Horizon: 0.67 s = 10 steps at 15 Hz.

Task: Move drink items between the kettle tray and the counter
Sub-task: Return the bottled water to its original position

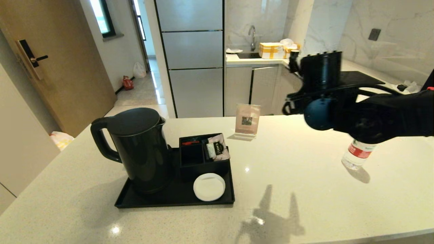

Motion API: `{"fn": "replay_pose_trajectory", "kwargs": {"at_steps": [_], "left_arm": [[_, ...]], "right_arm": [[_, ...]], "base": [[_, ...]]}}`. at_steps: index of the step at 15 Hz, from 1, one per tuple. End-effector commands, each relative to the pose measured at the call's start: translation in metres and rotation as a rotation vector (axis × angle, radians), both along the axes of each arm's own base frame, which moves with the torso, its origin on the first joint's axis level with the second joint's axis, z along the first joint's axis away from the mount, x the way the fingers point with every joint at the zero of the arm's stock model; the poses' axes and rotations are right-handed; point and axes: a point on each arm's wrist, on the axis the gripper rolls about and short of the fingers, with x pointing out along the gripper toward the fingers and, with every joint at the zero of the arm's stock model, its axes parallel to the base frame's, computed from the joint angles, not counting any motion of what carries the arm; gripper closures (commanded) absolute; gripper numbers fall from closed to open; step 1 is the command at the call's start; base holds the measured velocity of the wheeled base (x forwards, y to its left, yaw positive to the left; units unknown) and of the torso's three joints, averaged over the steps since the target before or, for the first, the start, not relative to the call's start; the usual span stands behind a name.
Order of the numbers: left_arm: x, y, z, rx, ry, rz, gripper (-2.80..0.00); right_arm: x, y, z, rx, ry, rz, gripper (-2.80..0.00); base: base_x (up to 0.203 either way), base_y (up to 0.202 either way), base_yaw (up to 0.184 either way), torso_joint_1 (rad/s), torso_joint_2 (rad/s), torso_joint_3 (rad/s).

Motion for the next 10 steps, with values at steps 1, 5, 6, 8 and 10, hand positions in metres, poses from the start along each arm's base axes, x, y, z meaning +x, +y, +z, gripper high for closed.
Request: {"fn": "replay_pose_trajectory", "kwargs": {"at_steps": [1, 5, 6, 8, 10], "left_arm": [[0.0, 0.0, 0.0, 0.0, 0.001, 0.001, 0.0], [0.0, 0.0, 0.0, 0.0, 0.001, 0.001, 0.0], [0.0, 0.0, 0.0, 0.0, 0.001, 0.001, 0.0], [0.0, 0.0, 0.0, 0.0, 0.001, 0.001, 0.0], [0.0, 0.0, 0.0, 0.0, 0.001, 0.0, 0.0]], "right_arm": [[-0.024, -0.062, 0.02, 0.01, -0.012, -0.116, 0.0], [-0.069, -0.144, 0.0, 0.143, 0.239, -0.134, 0.0], [-0.082, -0.156, -0.003, 0.263, 0.322, -0.094, 0.0], [-0.102, -0.179, -0.004, 0.506, 0.395, -0.112, 0.0], [-0.107, -0.189, -0.009, 0.616, 0.396, -0.147, 0.0]], "base": [[0.0, 0.0, 0.0, 0.0, 0.0, 0.0], [0.0, 0.0, 0.0, 0.0, 0.0, 0.0], [0.0, 0.0, 0.0, 0.0, 0.0, 0.0], [0.0, 0.0, 0.0, 0.0, 0.0, 0.0], [0.0, 0.0, 0.0, 0.0, 0.0, 0.0]]}}
